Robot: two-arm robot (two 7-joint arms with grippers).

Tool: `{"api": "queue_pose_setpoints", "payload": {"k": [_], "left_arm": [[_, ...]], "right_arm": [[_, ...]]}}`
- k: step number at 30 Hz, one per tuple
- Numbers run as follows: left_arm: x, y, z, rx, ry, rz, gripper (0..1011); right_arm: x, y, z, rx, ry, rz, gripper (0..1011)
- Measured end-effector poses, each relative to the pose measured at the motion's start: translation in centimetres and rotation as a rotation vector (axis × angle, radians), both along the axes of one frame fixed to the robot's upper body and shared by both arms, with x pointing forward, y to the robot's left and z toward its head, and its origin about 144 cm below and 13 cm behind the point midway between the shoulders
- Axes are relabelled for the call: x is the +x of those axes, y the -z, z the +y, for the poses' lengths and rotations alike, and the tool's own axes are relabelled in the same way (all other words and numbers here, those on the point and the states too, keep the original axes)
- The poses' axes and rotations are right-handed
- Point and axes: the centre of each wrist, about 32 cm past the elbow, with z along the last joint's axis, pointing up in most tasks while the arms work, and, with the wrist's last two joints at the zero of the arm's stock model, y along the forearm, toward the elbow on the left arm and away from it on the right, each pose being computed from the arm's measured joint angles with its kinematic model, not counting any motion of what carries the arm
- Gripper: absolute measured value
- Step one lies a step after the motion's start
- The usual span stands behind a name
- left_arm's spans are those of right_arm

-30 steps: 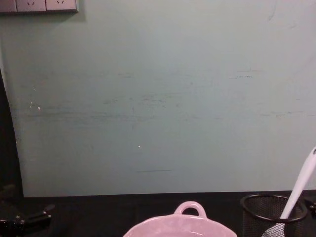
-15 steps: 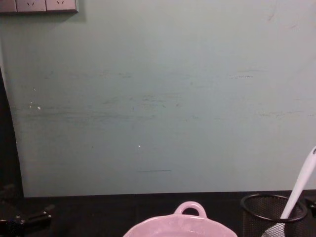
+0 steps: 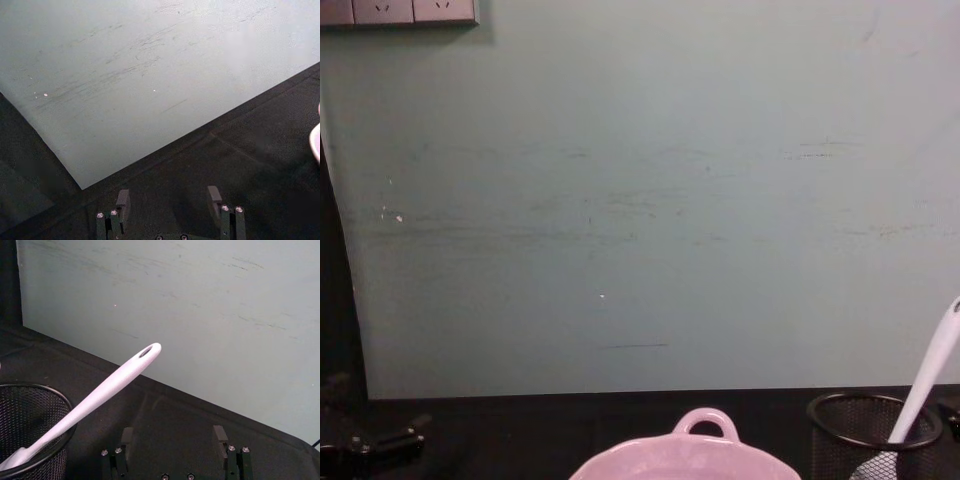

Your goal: Use the one hand to pick up the spoon and stir the clear water in the bowl.

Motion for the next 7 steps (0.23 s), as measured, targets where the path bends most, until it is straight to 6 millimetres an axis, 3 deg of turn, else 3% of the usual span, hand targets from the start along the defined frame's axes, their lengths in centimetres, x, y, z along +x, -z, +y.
{"api": "queue_pose_setpoints", "payload": {"k": [7], "left_arm": [[0.00,0.00,0.00,0.000,0.000,0.000,1011]], "right_arm": [[0.00,-0.02,-0.01,0.000,-0.002,0.001,1003]]}}
